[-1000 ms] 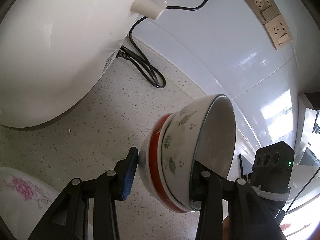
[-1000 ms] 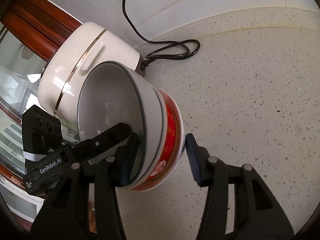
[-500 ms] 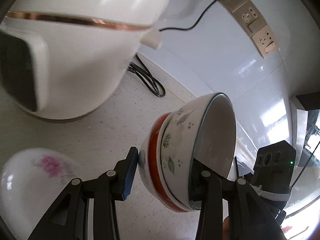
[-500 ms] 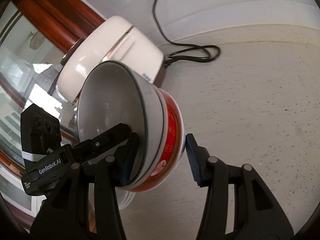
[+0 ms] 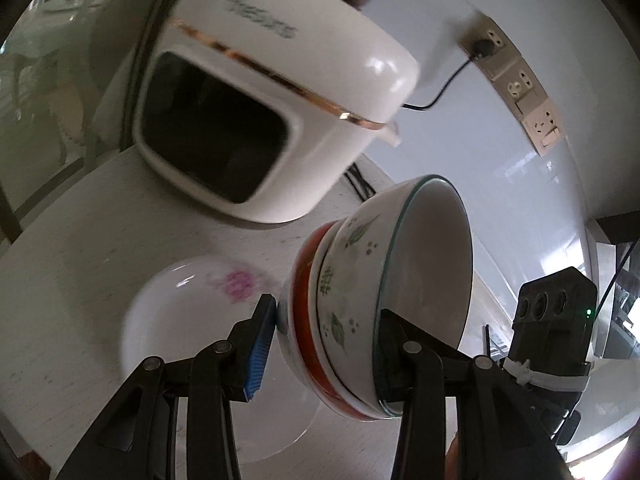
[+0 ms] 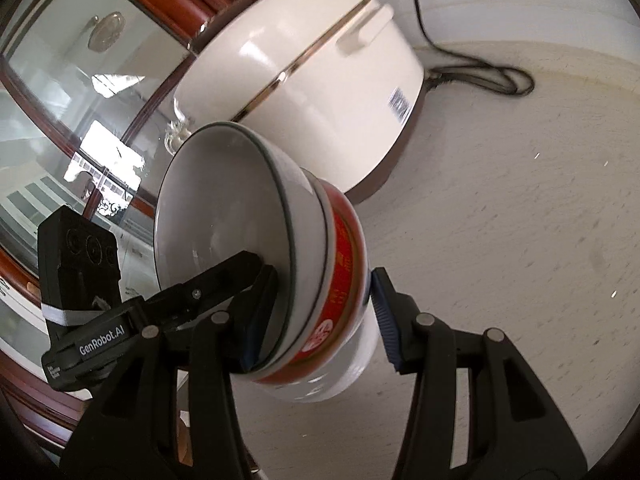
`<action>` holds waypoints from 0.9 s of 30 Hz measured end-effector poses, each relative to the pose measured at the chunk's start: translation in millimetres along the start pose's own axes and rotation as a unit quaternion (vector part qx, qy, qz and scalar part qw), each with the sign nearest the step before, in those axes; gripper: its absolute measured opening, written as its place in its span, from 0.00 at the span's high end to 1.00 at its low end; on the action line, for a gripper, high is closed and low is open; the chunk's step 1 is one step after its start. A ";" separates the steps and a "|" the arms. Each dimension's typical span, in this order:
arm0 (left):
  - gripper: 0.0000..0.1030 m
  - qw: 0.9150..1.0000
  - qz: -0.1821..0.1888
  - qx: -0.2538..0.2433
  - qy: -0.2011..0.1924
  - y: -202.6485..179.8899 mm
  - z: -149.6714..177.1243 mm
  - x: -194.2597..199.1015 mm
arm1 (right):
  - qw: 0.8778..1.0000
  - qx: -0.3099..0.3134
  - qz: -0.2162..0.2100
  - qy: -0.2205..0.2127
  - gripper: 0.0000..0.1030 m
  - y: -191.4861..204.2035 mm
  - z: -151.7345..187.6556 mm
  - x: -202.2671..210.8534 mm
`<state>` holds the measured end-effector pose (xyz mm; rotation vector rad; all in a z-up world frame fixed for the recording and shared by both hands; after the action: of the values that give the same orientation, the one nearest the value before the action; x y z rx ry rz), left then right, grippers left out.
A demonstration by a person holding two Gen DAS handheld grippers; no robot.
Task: Organize plates and bowls
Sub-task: 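Carry the nested bowls with both grippers over the flower plate stack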
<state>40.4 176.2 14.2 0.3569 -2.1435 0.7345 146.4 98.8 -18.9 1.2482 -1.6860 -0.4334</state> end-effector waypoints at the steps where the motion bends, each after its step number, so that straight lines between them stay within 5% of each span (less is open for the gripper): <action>1: 0.58 1.000 -0.002 0.004 0.004 5.4 2.3 0.3 | 1.000 -0.003 0.001 0.005 0.49 0.7 2.8 -2.9; 12: 0.58 0.999 -0.016 0.028 0.028 43.9 6.8 0.6 | 0.999 -0.024 0.012 0.044 0.50 2.7 15.1 -45.2; 27: 0.50 1.000 -0.011 0.010 0.027 47.6 7.6 -7.3 | 0.999 -0.013 0.016 0.042 0.46 6.4 28.3 -44.6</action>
<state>17.4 209.2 -13.4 0.3655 -2.0798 0.7450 119.9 133.6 -49.1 1.2036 -1.6231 -0.3776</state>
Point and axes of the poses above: each gripper's, at about its wrist camera, not at the fingertips, and x roughly against the way its jaws point, y to its left, z to its underside, the point moved 7 cm from there along -x, roughly the way its jaws point, and after that the axes turned 14 degrees about -z, right-handed, at the moved point
